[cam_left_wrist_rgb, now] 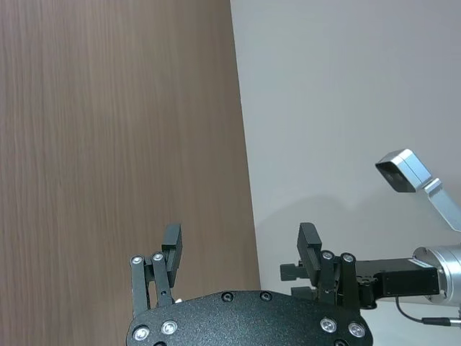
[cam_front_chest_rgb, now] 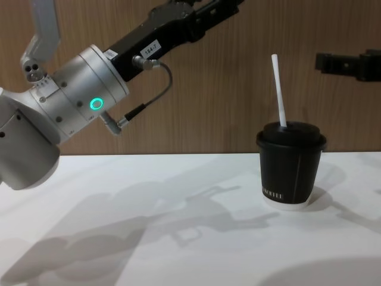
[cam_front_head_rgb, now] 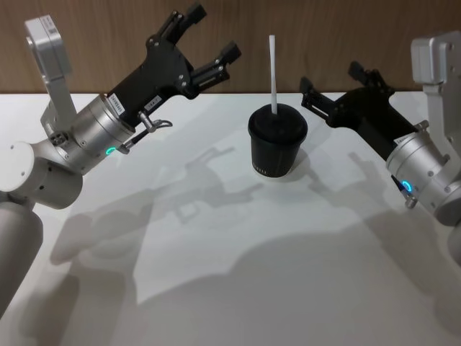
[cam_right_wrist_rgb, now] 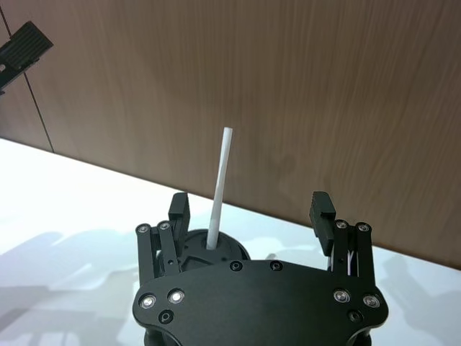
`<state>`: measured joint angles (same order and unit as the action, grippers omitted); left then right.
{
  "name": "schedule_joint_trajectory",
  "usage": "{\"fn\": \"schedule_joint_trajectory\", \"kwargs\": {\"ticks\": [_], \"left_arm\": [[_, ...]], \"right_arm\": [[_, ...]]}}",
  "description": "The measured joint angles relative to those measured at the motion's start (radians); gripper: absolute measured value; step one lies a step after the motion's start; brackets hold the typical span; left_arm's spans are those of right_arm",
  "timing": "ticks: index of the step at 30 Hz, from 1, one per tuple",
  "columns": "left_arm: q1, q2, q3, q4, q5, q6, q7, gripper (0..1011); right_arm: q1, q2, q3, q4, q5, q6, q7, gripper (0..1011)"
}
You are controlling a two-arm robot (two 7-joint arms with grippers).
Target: Pick up the straw with one hand, pass it to the other hand, and insert it into the cup.
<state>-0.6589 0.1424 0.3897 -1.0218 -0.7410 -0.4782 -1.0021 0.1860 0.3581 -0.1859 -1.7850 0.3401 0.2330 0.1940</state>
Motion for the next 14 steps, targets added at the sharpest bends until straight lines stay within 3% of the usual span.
{"fn": "schedule_joint_trajectory", "kwargs": {"ticks": [14], "left_arm": [[0.032,-0.002,0.016,-0.024,0.006,0.013,0.040,1003]], "right_arm": [[-0.027,0.018,0.014,-0.020,-0.008,0.004,0.003,1001]]}}
